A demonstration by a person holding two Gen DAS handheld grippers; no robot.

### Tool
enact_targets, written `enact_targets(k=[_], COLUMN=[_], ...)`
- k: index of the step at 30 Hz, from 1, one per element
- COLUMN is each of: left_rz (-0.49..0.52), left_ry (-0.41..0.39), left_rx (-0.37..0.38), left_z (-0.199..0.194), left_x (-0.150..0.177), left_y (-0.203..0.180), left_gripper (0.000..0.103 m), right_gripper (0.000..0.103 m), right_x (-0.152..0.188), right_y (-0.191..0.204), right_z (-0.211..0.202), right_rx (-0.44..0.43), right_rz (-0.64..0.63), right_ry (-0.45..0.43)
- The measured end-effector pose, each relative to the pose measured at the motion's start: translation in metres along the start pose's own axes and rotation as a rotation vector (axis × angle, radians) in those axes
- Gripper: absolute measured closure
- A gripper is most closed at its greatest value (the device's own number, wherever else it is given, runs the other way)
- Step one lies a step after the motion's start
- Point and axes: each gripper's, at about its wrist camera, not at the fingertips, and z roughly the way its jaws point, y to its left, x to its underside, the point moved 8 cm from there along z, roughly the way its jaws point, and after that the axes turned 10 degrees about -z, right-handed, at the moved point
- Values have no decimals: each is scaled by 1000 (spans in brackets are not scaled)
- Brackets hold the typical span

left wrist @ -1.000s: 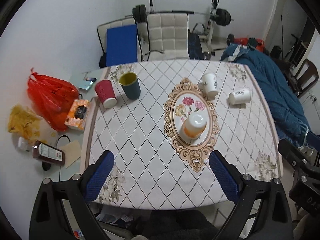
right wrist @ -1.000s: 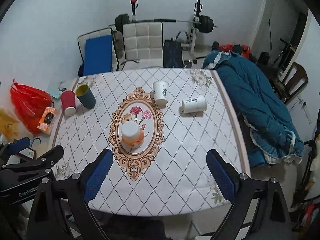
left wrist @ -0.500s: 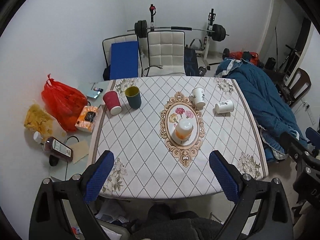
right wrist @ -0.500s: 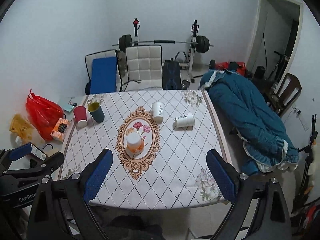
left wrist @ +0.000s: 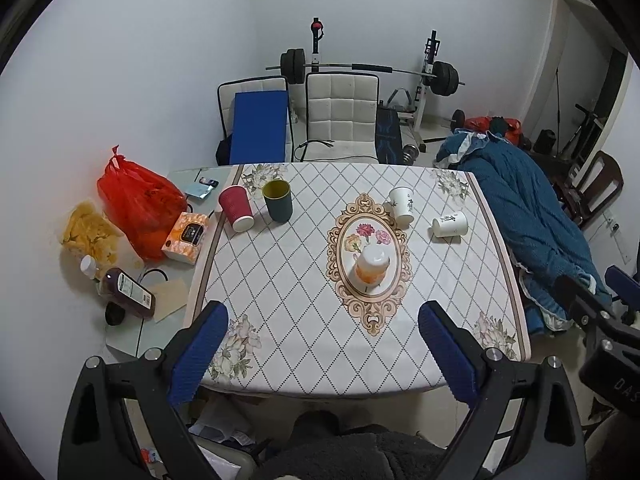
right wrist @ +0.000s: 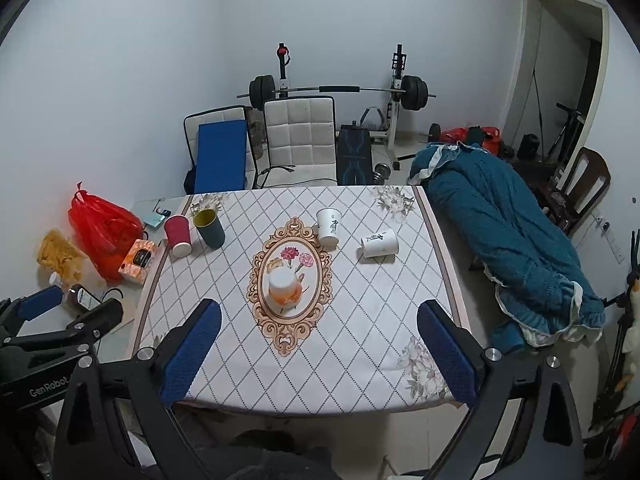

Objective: Flip cup upside down

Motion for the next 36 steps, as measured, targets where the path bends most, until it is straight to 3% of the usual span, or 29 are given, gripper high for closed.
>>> enact_targets(k=[36], left_rz=[-17], left_ry=[-2], left_rx=[-32], left_z=[-7], left_x=[8], left_y=[3], left_gripper=[5], right_gripper=[2], right_x=[16], right_y=[-10], right_z=[12], right_rx=[-3], right_rz=[-9], right_ry=[46])
